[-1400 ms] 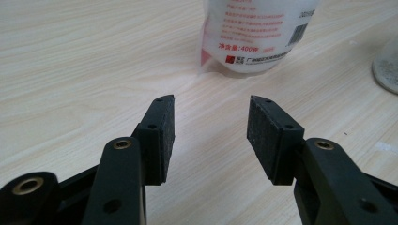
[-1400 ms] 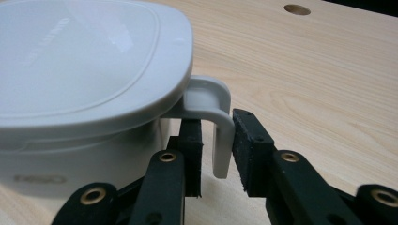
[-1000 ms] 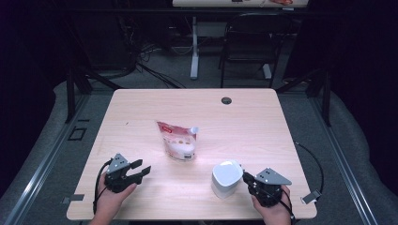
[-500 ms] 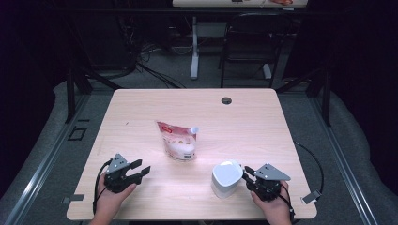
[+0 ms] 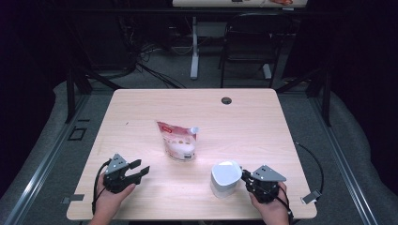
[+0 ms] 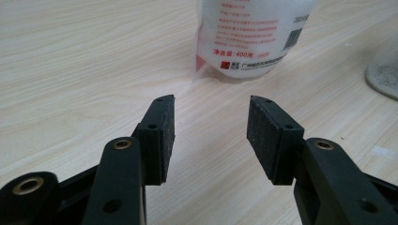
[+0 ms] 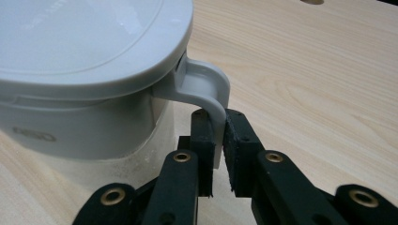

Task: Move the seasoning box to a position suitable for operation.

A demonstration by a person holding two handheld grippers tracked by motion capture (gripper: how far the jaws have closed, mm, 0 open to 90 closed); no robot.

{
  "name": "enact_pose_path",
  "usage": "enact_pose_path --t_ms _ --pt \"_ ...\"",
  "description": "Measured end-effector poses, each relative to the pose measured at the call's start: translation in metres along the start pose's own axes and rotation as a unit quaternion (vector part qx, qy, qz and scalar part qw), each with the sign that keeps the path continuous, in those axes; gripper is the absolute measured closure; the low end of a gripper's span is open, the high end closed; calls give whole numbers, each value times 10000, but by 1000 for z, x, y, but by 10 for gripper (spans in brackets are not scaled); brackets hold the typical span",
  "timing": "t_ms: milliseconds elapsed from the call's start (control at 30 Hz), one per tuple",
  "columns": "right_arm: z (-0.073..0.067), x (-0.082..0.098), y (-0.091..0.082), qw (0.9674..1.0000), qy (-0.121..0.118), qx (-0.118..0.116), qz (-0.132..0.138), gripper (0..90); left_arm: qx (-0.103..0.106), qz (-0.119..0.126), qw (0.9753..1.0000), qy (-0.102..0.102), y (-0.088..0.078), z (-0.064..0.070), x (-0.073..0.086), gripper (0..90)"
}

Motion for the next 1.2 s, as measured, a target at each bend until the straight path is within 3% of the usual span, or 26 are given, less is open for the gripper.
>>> enact_pose_path --t_ms 100,233,333,633,933,1200 --pt "-4 1 -3 9998 187 -26 -56 825 -3 9 10000 -7 0 0 0 521" --pt "-8 2 -5 9997 235 -81 -64 823 -3 22 10000 -19 0 0 0 522" --pt "-14 1 -7 9992 327 -244 -29 817 -3 -9 10000 0 -1 0 0 522" --pt "-21 1 -13 9991 164 -402 14 758 5 -21 10000 0 -1 1 0 522" --pt "-22 3 -25 9982 231 -519 165 726 2 -30 10000 -12 -1 1 1 530" --pt "-8 -7 -38 9966 485 -359 553 702 20 -39 10000 -6 -1 5 -1 548"
Point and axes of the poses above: each handheld gripper's, and its own axes: y roughly forward along the jaws, x roughly out of its underside, z roughly to its right, the point moved 10 cm from there along y, roughly forward along the jaws, and after that the axes turned 1 degree about x, right-handed, at the moved point
